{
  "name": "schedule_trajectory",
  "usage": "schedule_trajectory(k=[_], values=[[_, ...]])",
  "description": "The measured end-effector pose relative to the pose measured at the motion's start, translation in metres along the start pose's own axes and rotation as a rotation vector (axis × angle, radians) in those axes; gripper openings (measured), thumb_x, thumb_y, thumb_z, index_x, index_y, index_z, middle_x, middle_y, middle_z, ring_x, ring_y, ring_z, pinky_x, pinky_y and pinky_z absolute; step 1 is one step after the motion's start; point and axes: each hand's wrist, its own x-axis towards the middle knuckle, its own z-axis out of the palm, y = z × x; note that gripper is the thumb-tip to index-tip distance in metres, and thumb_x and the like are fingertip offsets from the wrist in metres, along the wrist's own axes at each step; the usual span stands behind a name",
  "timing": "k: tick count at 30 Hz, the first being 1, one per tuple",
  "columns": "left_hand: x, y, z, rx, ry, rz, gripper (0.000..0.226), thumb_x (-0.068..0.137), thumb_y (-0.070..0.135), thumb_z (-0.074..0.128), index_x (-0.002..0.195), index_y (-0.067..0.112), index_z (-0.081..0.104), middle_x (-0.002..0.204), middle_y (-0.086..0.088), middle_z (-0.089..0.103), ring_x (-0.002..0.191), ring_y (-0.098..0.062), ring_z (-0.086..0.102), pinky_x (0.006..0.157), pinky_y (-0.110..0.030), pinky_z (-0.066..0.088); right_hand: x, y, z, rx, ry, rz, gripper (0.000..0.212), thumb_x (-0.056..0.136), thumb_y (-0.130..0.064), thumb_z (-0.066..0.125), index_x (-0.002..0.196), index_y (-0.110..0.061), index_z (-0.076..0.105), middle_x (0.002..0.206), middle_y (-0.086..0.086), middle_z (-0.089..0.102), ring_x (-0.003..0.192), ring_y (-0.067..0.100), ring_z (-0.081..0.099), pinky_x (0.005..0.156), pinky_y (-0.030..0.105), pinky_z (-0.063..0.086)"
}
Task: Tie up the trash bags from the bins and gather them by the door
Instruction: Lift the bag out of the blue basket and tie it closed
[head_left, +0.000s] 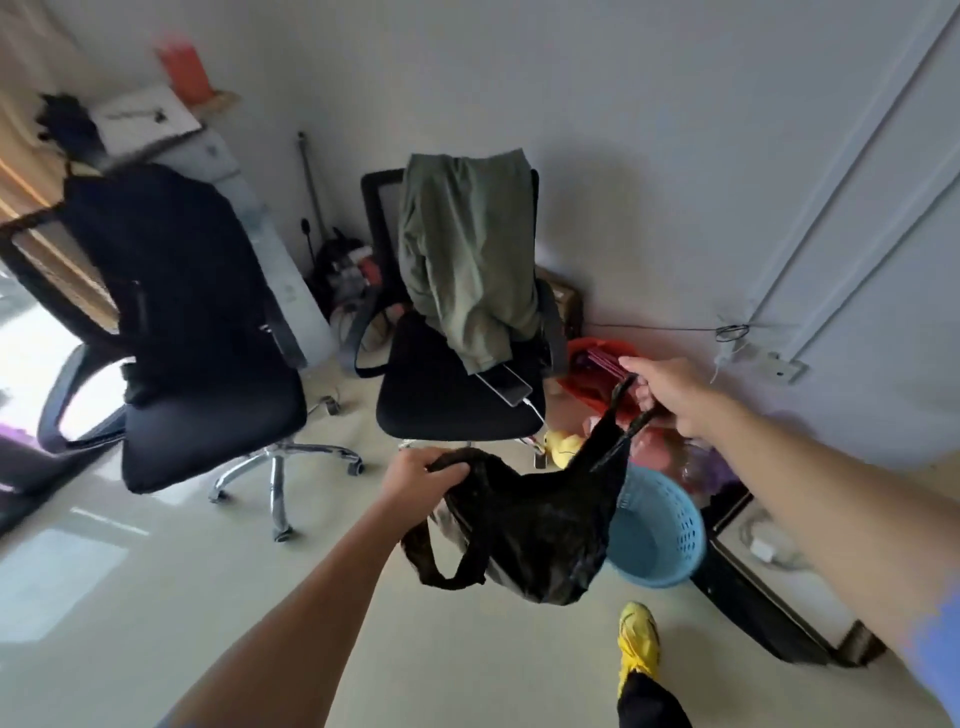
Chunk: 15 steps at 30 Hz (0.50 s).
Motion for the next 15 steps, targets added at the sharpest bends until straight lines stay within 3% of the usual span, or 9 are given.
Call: schedule_trajectory(k=[3, 6, 11, 12, 13, 15], values=[[-0.033, 0.003, -0.054, -0.152, 0.035, -0.023, 0.026, 0.083, 0.023, 0.064, 0.074, -0.001, 0.064, 0.067, -0.009, 0.055, 0.066, -0.020, 0.053, 0.066, -0.031, 0.040, -0.042, -0.042, 0.033, 0.063, -0.068, -0.053, 0.035, 0.085, -0.036, 0.070, 0.064, -0.020, 0.046, 0.051, -0.002, 0.044, 0.041, 0.013, 0.040, 0.044, 0.025, 0.035], [-0.060, 0.017, -0.098, -0.335, 0.120, -0.004, 0.028, 0.085, 0.018, 0.063, 0.082, -0.009, 0.064, 0.070, -0.009, 0.061, 0.066, -0.021, 0.059, 0.065, -0.031, 0.046, -0.082, -0.088, 0.055, 0.121, -0.143, -0.130, 0.035, 0.086, -0.035, 0.068, 0.062, -0.023, 0.046, 0.047, -0.006, 0.047, 0.041, 0.011, 0.044, 0.044, 0.023, 0.037], [-0.097, 0.058, -0.159, -0.650, 0.207, 0.050, 0.017, 0.085, 0.019, 0.065, 0.075, 0.008, 0.071, 0.066, -0.007, 0.068, 0.054, -0.019, 0.064, 0.052, -0.028, 0.053, -0.138, -0.153, 0.074, 0.248, -0.225, -0.336, 0.021, 0.083, -0.042, 0.070, 0.077, -0.024, 0.059, 0.079, -0.004, 0.059, 0.077, 0.015, 0.058, 0.063, 0.029, 0.046], [-0.103, 0.066, -0.168, -0.677, 0.216, 0.073, 0.016, 0.085, 0.020, 0.065, 0.075, 0.009, 0.071, 0.065, -0.006, 0.068, 0.052, -0.018, 0.064, 0.051, -0.027, 0.053, -0.144, -0.157, 0.077, 0.247, -0.245, -0.379, 0.025, 0.079, -0.046, 0.072, 0.090, -0.026, 0.061, 0.090, -0.004, 0.060, 0.088, 0.016, 0.058, 0.070, 0.032, 0.047], [-0.109, 0.075, -0.177, -0.704, 0.221, 0.095, 0.016, 0.085, 0.020, 0.064, 0.076, 0.009, 0.071, 0.066, -0.007, 0.068, 0.051, -0.018, 0.064, 0.050, -0.027, 0.053, -0.148, -0.157, 0.082, 0.218, -0.275, -0.412, 0.044, 0.076, -0.051, 0.072, 0.110, -0.026, 0.059, 0.105, -0.003, 0.059, 0.099, 0.018, 0.055, 0.077, 0.034, 0.047], [-0.123, 0.089, -0.193, -0.761, 0.221, 0.133, 0.017, 0.085, 0.022, 0.063, 0.077, 0.011, 0.073, 0.069, -0.008, 0.070, 0.055, -0.021, 0.066, 0.052, -0.028, 0.054, -0.153, -0.148, 0.095, 0.172, -0.360, -0.406, 0.089, 0.067, -0.060, 0.073, 0.142, -0.026, 0.038, 0.127, 0.000, 0.050, 0.113, 0.019, 0.048, 0.083, 0.036, 0.045]])
